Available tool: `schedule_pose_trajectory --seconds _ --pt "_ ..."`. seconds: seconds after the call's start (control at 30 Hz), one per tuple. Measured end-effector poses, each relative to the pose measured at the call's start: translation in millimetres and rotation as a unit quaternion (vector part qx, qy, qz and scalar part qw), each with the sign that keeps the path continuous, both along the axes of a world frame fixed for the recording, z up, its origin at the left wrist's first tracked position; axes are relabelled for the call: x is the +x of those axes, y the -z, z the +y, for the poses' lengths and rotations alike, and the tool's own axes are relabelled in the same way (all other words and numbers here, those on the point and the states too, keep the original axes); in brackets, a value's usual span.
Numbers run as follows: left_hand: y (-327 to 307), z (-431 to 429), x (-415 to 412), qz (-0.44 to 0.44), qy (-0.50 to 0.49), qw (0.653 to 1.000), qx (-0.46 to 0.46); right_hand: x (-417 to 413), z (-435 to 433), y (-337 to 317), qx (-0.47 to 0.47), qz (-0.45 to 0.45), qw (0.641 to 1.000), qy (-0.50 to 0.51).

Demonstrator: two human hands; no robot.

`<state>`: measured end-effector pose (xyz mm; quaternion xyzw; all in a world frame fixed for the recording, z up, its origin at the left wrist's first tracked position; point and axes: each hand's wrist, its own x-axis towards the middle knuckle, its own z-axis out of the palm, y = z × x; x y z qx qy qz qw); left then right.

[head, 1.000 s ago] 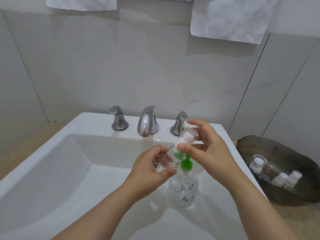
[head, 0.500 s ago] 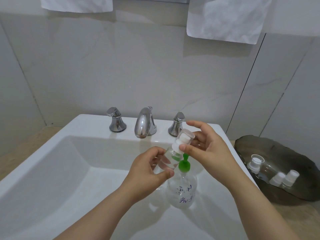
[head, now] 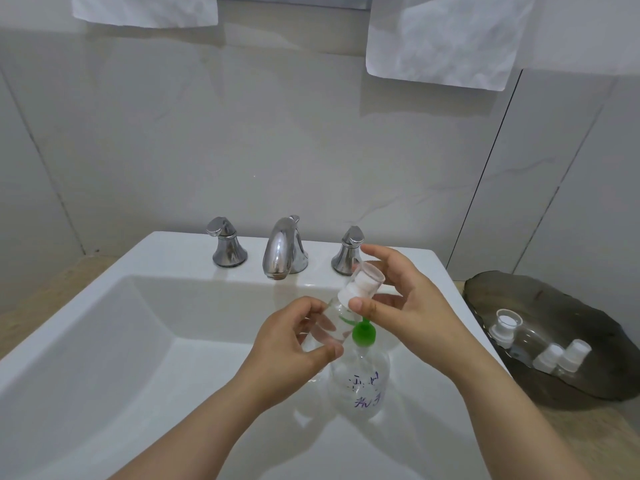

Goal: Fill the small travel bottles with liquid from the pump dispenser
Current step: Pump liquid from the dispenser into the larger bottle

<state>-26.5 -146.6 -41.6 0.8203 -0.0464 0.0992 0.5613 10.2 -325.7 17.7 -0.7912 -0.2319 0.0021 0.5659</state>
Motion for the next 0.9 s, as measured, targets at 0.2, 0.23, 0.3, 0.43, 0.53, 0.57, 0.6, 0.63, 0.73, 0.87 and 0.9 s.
schedule_pose_trajectory --seconds 0.2,0.23,0.3,0.43,0.53,0.57,0.6,0.63,0.73,0.87,0.9 --pt "-0.5 -1.0 -1.0 0.002 0.004 1.000 0.004 -0.4 2.7 1.4 -0.048 -0.010 0.997 0.053" --pt "-0.8 -1.0 -1.0 0.002 0.002 1.000 0.003 -0.6 1.3 0.6 -0.041 0.005 0.998 0.037" --pt "-1.0 -0.5 -1.1 0.001 0.003 1.000 0.000 1.2 -1.5 0.7 -0.017 0.014 1.000 -0.001" --pt "-0.5 -0.9 -1.3 -0.001 0.004 1.000 0.004 2.8 3.4 4.8 0.001 -0.022 0.999 0.029" --pt "-0.4 -1.5 -1.5 -0.001 0.003 1.000 0.004 1.5 4.9 7.1 0.004 0.004 0.999 0.045" --pt "-0.9 -1.2 -1.5 0.000 0.002 1.000 0.002 2.3 3.0 6.6 -0.001 0.019 0.999 0.034" --pt "-1.2 -0.6 -1.5 0.000 0.000 1.000 -0.001 3.7 0.7 5.5 -0.004 0.028 0.999 0.016" --pt "-1.5 -0.2 -1.3 0.001 0.000 1.000 -0.004 4.5 -1.1 3.9 0.003 0.035 0.999 -0.006" --pt "-2.2 -0.4 -1.5 0.002 0.001 1.000 -0.005 3.5 -1.9 1.5 0.036 0.037 0.998 -0.022" --pt "-1.7 -1.3 -2.0 0.004 0.005 1.000 0.000 1.5 0.2 2.4 -0.007 0.005 0.999 0.038" --pt "-1.8 -1.1 -2.1 0.004 0.005 1.000 -0.001 1.7 -0.9 1.7 -0.012 0.016 1.000 0.023"
